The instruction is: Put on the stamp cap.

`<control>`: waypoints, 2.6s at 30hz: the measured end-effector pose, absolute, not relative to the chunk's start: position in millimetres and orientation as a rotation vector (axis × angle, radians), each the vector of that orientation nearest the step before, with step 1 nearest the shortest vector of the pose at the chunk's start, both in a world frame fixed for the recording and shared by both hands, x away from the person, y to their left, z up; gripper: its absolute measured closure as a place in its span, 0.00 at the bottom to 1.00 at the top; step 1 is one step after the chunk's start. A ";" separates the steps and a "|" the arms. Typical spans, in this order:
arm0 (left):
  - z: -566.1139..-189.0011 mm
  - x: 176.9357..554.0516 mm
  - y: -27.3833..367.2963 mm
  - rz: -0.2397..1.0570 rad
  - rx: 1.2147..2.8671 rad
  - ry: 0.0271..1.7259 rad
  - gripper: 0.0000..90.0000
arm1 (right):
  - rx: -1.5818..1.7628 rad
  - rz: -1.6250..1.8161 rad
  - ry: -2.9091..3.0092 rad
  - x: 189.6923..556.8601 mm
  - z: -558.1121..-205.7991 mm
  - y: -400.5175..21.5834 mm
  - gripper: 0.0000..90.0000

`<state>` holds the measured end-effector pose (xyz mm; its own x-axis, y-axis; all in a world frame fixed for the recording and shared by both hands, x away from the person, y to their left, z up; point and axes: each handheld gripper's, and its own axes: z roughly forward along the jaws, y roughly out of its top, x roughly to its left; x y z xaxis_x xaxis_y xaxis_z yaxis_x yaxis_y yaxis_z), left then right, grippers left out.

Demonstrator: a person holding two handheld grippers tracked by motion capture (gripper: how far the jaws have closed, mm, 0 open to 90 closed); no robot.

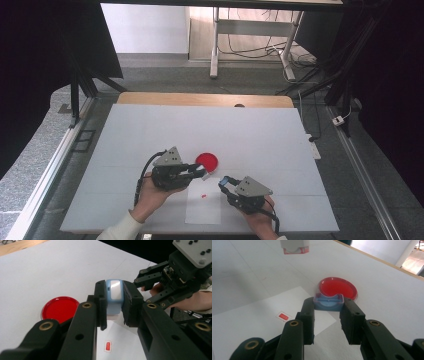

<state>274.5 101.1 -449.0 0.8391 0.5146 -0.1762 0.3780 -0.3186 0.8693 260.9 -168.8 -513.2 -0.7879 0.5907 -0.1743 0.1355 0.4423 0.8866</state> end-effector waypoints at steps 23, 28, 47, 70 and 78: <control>-450.7 275.6 97.7 0.157 1.933 0.670 0.84 | 0.565 1.321 2.258 262.4 -514.6 -142.3 0.72; -450.8 275.7 97.2 0.165 1.923 0.683 0.84 | 0.567 1.322 2.251 262.2 -516.1 -136.9 0.72; -456.8 277.3 91.3 0.152 1.907 0.709 0.84 | 0.602 1.335 2.201 262.1 -515.1 -131.3 0.72; -460.5 277.3 87.0 0.160 1.915 0.709 0.84 | 0.622 1.351 2.163 260.2 -515.8 -130.2 0.71; -461.1 276.0 84.9 0.168 1.914 0.710 0.84 | 0.624 1.338 2.143 258.8 -516.9 -129.7 0.72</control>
<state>276.0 84.9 -461.1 0.8149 0.5453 -0.1962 0.3998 -0.2839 0.8715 258.8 -129.7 -516.9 -0.7512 0.6311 -0.1936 0.1032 0.4019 0.9098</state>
